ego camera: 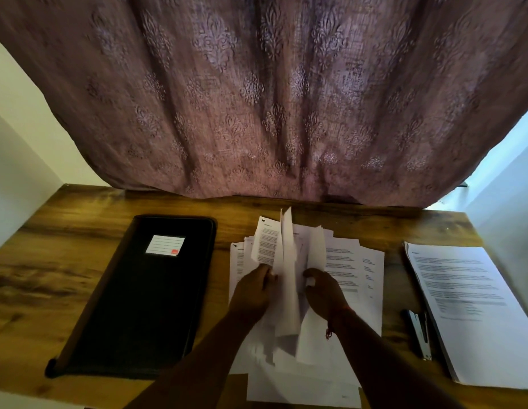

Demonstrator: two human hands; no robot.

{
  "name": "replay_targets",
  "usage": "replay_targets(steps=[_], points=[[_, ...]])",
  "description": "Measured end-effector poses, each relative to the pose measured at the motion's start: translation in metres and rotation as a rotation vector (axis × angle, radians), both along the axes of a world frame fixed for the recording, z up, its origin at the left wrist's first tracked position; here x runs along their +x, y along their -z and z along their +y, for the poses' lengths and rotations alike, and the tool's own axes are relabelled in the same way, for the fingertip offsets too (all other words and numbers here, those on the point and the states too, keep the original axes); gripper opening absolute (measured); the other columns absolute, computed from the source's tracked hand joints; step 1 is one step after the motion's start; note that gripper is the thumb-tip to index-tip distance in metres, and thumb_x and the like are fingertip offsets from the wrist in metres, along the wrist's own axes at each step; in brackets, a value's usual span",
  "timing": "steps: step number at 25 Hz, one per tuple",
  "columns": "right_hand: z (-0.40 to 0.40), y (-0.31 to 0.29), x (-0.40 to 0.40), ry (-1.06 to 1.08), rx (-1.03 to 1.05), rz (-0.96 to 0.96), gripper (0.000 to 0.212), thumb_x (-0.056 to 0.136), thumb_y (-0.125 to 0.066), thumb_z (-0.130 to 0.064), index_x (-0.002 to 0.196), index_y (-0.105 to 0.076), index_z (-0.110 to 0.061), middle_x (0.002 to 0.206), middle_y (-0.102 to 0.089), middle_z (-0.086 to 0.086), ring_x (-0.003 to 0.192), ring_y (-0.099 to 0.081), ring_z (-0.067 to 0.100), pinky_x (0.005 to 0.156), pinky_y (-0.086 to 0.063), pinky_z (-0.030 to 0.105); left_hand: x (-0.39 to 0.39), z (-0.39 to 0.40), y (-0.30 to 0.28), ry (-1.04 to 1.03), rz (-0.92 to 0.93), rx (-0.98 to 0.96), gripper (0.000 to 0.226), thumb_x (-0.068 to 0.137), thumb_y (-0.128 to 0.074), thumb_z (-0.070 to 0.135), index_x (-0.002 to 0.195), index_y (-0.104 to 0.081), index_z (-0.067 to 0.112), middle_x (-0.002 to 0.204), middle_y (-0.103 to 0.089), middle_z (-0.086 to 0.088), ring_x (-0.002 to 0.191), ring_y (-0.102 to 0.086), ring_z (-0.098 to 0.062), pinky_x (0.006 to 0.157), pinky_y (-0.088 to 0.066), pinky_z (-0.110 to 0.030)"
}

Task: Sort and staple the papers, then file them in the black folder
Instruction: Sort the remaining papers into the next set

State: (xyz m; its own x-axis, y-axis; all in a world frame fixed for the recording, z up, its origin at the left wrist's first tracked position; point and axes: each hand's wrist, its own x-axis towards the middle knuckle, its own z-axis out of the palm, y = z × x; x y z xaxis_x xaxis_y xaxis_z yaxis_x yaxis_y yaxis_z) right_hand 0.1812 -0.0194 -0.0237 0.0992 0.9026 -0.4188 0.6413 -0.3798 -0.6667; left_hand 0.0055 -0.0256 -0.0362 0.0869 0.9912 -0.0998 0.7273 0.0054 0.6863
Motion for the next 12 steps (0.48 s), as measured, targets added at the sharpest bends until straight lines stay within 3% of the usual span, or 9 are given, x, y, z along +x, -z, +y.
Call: replay_targets(steps=[2,7,12], points=[[0.0,0.0,0.0,0.01,-0.005,0.025,0.023,0.095,-0.055,-0.014,0.116,-0.062,-0.02,0.123,-0.062,0.007,0.114,-0.058,0.027,0.101,-0.049,0.044,-0.001,0.005,0.003,-0.038,-0.034,-0.059,0.021,0.103,-0.045,0.035,0.118,-0.054,0.024,0.13,-0.06,0.002,0.12,-0.056,-0.021,0.109,-0.043,-0.043],[-0.001,0.0,0.001,-0.014,0.027,-0.031,0.031,0.094,-0.053,-0.009,0.124,-0.059,-0.017,0.136,-0.053,0.008,0.13,-0.046,0.03,0.112,-0.037,0.042,-0.007,0.014,0.016,-0.166,0.238,-0.044,0.044,0.093,-0.06,0.042,0.13,-0.054,0.019,0.136,-0.052,-0.006,0.127,-0.048,-0.029,0.108,-0.042,-0.044],[0.0,0.0,0.002,-0.028,0.032,-0.036,0.036,0.093,-0.053,-0.006,0.127,-0.057,-0.017,0.137,-0.052,0.008,0.131,-0.045,0.028,0.112,-0.036,0.038,-0.013,0.017,0.031,-0.082,0.461,-0.062,0.041,0.097,-0.042,0.051,0.128,-0.051,0.026,0.132,-0.056,0.0,0.12,-0.051,-0.021,0.106,-0.041,-0.039]])
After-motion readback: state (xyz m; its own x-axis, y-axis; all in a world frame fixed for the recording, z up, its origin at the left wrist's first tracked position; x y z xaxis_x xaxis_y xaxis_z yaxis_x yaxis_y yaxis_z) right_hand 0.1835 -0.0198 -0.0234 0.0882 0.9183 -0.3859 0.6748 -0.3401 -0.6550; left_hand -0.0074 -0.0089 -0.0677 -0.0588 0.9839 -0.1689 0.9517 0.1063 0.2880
